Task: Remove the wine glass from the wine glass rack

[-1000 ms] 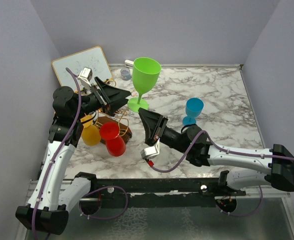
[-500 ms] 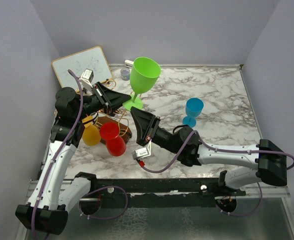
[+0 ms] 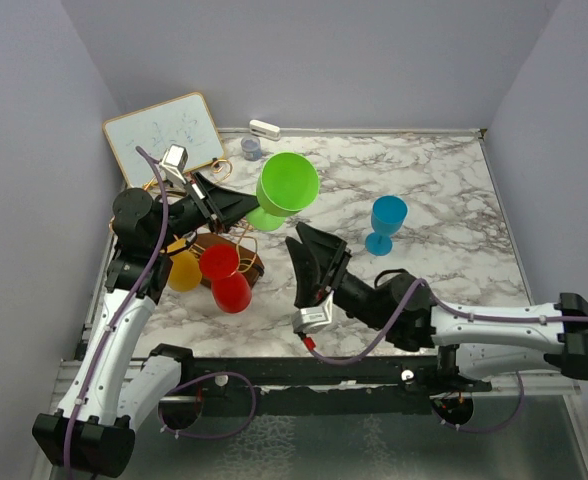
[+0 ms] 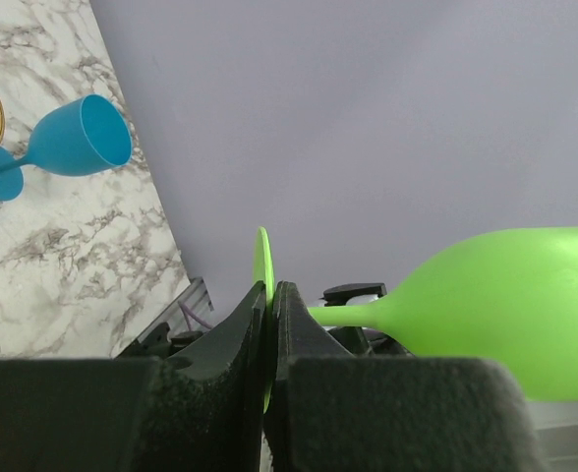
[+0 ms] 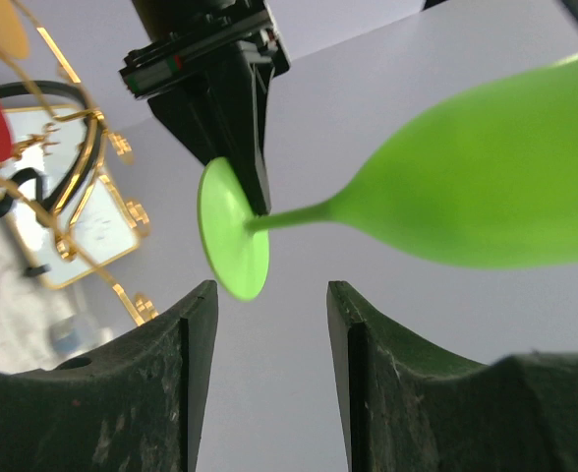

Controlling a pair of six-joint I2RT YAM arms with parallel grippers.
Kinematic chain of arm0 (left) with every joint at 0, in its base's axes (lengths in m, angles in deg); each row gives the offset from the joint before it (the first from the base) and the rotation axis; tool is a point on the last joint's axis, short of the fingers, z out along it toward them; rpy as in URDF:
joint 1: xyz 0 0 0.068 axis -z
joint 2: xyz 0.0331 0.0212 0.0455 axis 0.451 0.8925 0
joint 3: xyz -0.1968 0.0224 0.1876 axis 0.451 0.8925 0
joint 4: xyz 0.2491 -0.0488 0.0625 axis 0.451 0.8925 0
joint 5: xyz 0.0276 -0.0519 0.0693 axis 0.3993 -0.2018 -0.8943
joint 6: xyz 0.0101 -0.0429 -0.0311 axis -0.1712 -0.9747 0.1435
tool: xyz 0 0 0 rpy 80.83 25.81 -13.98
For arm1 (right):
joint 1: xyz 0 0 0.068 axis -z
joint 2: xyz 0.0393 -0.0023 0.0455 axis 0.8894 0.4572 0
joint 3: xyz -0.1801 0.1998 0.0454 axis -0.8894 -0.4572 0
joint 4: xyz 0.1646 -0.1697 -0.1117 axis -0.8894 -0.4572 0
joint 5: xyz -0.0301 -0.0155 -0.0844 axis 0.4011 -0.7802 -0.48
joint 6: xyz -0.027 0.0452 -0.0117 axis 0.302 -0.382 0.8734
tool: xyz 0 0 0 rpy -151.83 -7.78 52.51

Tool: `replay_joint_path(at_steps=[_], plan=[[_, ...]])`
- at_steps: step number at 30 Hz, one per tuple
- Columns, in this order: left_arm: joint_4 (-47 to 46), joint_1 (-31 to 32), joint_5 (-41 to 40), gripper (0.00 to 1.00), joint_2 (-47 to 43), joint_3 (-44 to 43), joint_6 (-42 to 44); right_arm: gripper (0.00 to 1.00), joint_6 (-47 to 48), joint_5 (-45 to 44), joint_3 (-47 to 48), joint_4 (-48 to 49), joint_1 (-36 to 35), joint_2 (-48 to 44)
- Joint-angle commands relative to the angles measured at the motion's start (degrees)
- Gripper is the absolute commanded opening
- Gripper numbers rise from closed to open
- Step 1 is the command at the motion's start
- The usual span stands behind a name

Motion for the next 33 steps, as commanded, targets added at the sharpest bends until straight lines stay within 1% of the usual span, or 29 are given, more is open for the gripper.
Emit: replay_joint_path(at_steps=[1, 3, 4, 6, 8, 11, 13, 16, 18, 21, 22, 26, 28, 29, 30, 31, 33], plan=[[-1.77, 0.23, -4.16, 0.00, -2.91, -0.26, 4.38, 0.47, -18.96, -12.02, 1.97, -23.32, -1.52, -11.78], [0.22, 0.23, -5.59, 0.00, -3.77, -0.66, 7.39, 0.42, -29.13, -14.31, 4.64, -32.67, -1.52, -15.67], [1.14, 0.24, -6.39, 0.00, -4.29, -0.84, 9.00, 0.40, -34.53, -16.85, 6.55, -37.19, -1.51, -17.03], [3.44, 0.20, -8.30, 0.00, -5.65, -1.08, 12.78, 0.37, -44.99, -20.47, 11.42, -45.27, -1.51, -17.44], [6.90, 0.23, -10.51, 0.00, -7.27, -1.59, 17.01, 0.34, -54.11, -25.51, 16.69, -53.02, -1.45, -15.12], [12.16, 0.25, -13.96, 0.00, -9.48, -2.55, 21.95, 0.29, -62.29, -31.14, 23.97, -61.80, -1.11, -10.06], [14.59, 0.24, -15.54, 0.00, -10.74, -2.81, 24.00, 0.26, -66.77, -30.71, 28.78, -66.90, 0.74, -7.25], [16.92, 0.24, -17.26, 0.00, -12.37, -3.19, 25.82, 0.22, -73.75, -23.47, 36.39, -73.62, 8.28, -3.72], [17.91, 0.25, -18.20, 0.00, -13.48, -3.38, 26.29, 0.21, -76.48, -18.84, 40.78, -77.07, 13.47, -1.40], [19.49, 0.24, -19.25, 0.00, -14.48, -3.55, 27.27, 0.18, -81.40, -13.34, 49.61, -85.38, 17.56, 4.63], [20.21, 0.24, -19.47, 0.00, -14.76, -3.68, 27.71, 0.17, -82.88, -9.91, 52.97, -88.78, 19.16, 7.03], [22.20, 0.24, -21.11, 0.00, -15.82, -3.69, 29.03, 0.07, -89.07, 3.61, 63.97, -99.01, 27.04, 14.04], [23.15, 0.24, -21.89, 0.00, -16.31, -3.87, 29.63, 0.06, -91.05, 10.62, 66.53, -99.46, 30.10, 14.43], [23.61, 0.25, -22.38, 0.00, -16.41, -3.97, 29.93, 0.08, -91.90, 13.13, 66.98, -99.00, 30.83, 13.91], [24.09, 0.25, -22.72, 0.00, -16.47, -4.18, 30.30, 0.14, -92.39, 16.23, 67.09, -98.11, 30.98, 13.15], [24.22, 0.22, -22.92, 0.00, -16.37, -4.30, 30.48, 0.26, -92.81, 19.58, 66.84, -97.00, 31.00, 12.11], [24.33, 0.24, -22.82, 0.00, -16.04, -4.55, 30.88, 0.38, -93.52, 26.01, 65.67, -93.98, 31.05, 9.65]])
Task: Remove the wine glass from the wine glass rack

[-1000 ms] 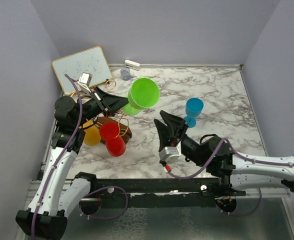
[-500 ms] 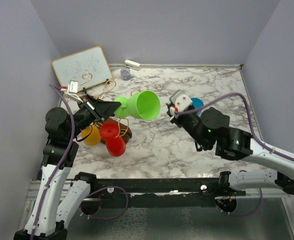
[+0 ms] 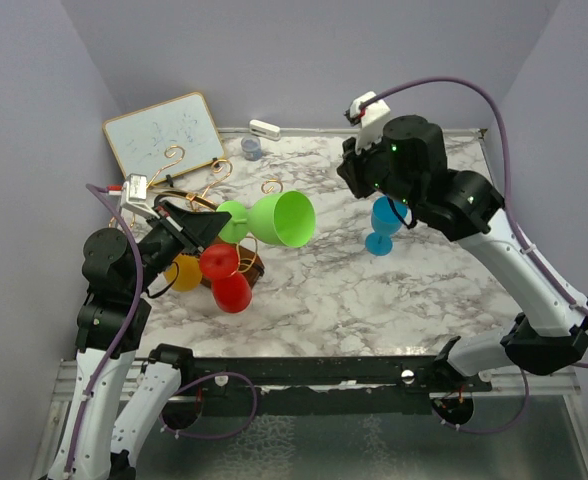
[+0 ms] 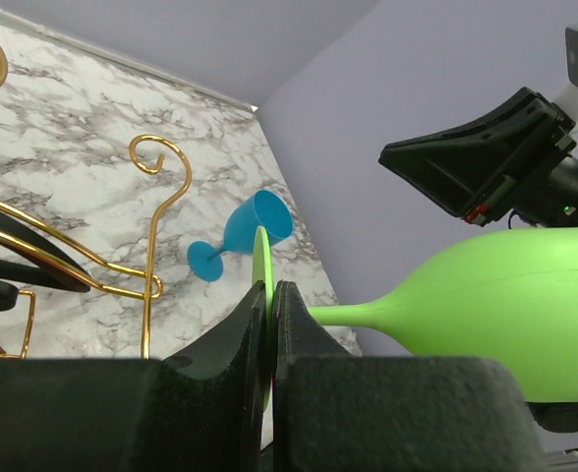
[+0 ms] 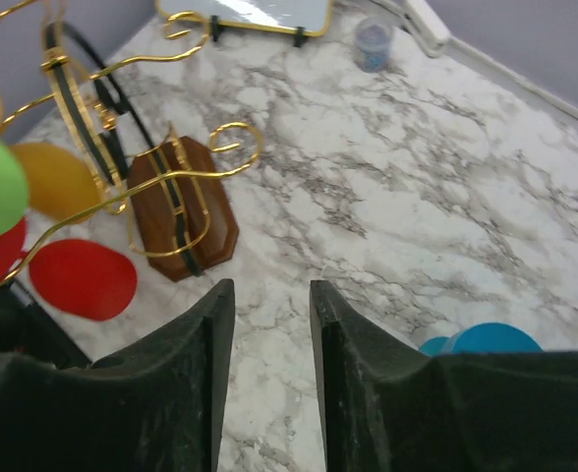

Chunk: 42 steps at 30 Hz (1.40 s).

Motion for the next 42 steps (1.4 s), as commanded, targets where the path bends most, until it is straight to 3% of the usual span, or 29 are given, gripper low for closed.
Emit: replay_joint_path(at_steps=[1, 5, 13, 37, 40, 42], plan=[[1.02, 0.20, -2.15, 0.00, 0.03, -2.34, 2.33, 0.41, -5.33, 21.08, 0.02, 1.89, -0.14, -6.37], [0.51, 0.24, -1.60, 0.00, 0.91, -2.38, 2.78, 0.45, -6.21, 26.54, -4.37, 7.54, -0.18, -11.80], [-0.36, 0.25, -1.09, 0.00, 2.28, -2.51, 3.47, 0.40, -7.25, 32.09, -5.53, 9.16, -0.20, -10.24], [2.25, 0.25, -0.01, 0.00, 6.83, -6.78, 6.08, 0.37, -9.35, 31.11, -2.11, 10.70, -0.18, -2.04], [2.48, 0.25, 0.14, 0.00, 7.32, -7.19, 6.30, 0.33, -9.90, 31.15, -1.33, 10.78, -0.20, -0.74], [2.65, 0.20, 0.17, 0.00, 7.52, -7.34, 6.39, 0.24, -10.13, 31.52, -1.16, 10.96, -0.20, -0.14]])
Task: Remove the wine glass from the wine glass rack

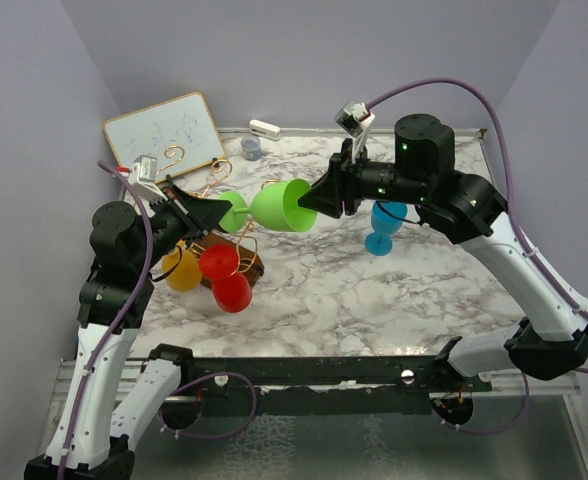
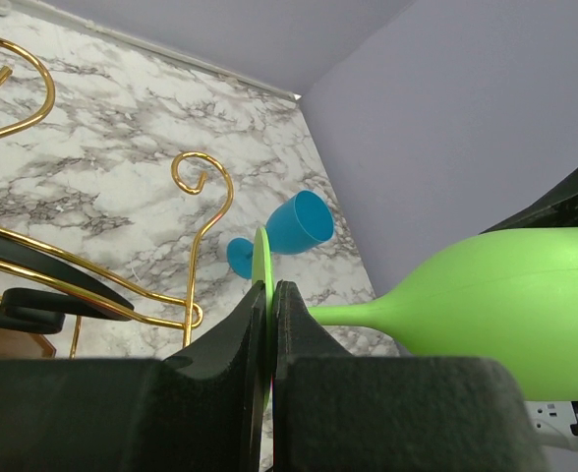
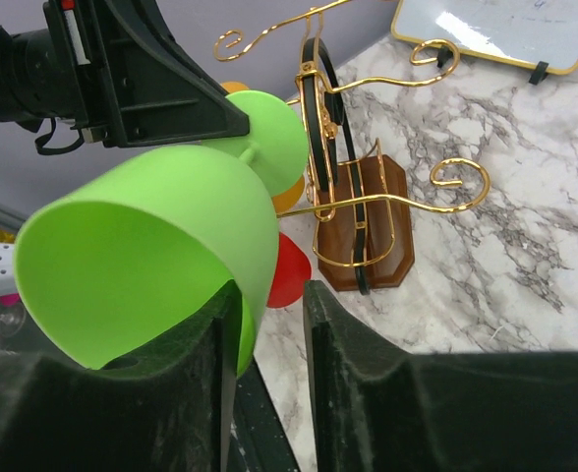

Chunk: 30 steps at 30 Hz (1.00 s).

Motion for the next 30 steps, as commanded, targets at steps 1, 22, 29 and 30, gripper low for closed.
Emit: replay_joint_path(at_steps=[1, 22, 29, 30], plan=[[-0.24, 0.24, 0.69, 0.00, 0.03, -2.15, 1.14, 0.17, -1.34, 1.51, 2.49, 1.55, -0.10, 1.37], [11.11, 0.25, -18.79, 0.65, -5.23, -5.91, 6.20, 0.01, 4.83, -35.36, 11.91, -2.02, 1.27, 2.69], [11.79, 0.24, -19.30, 0.65, -6.14, -6.14, 6.92, 0.01, 2.03, -25.34, 21.77, -4.41, 11.60, 13.40], [11.98, 0.24, -19.46, 0.65, -6.19, -6.47, 7.16, 0.01, 1.42, -23.09, 22.20, -4.39, 13.40, 14.28]])
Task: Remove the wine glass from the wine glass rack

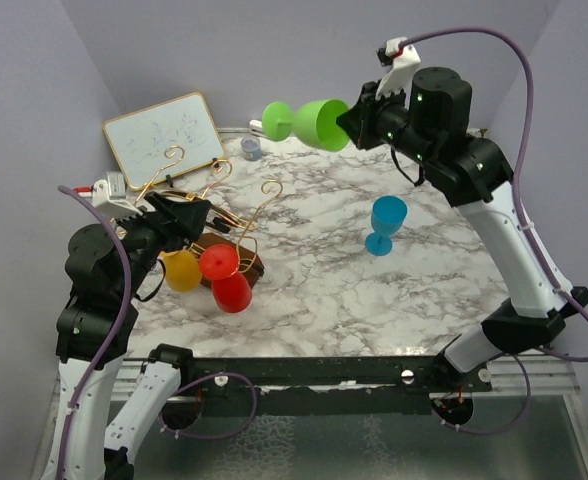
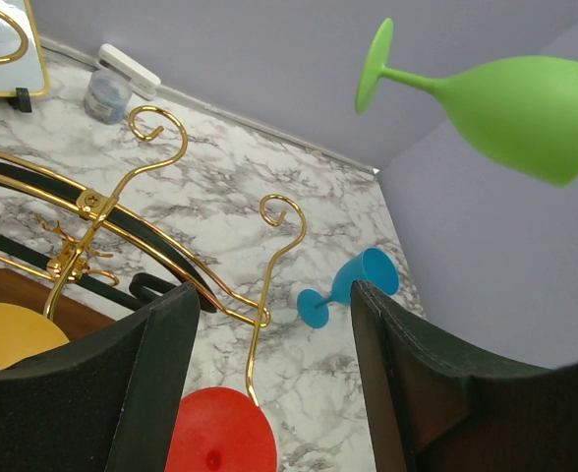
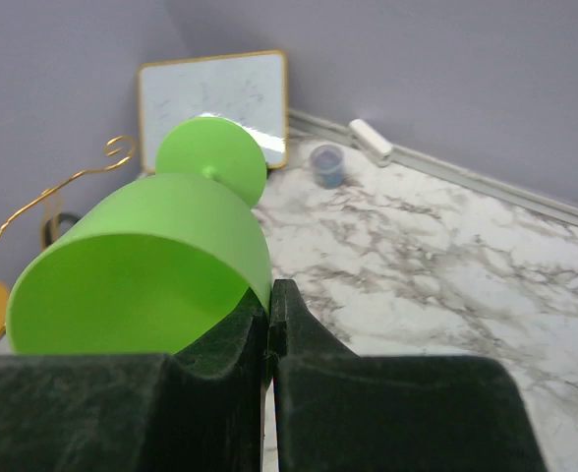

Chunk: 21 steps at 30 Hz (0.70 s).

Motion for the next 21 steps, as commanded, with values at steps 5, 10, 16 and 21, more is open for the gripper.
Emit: replay_joint_path(at_steps=[5, 10, 16, 21], plan=[[2.06, -0.17, -3.26, 0.65, -0.88, -1.80, 2.32, 0.01, -4.16, 2.95, 4.72, -3.13, 13.92, 7.31], [1.06, -0.17, -1.37, 0.65, -0.80, -0.84, 2.21, 0.01, -8.17, 7.90, 6.26, -6.30, 28.11, 13.00], [2.02, -0.17, 2.76, 0.65, 2.68, -2.31, 3.06, 0.01, -18.83, -3.36, 13.19, -21.72, 34.23, 21.46], [3.21, -0.18, 3.52, 0.65, 4.79, -3.72, 4.37, 0.01, -24.69, -12.80, 2.55, -23.66, 35.05, 16.99]])
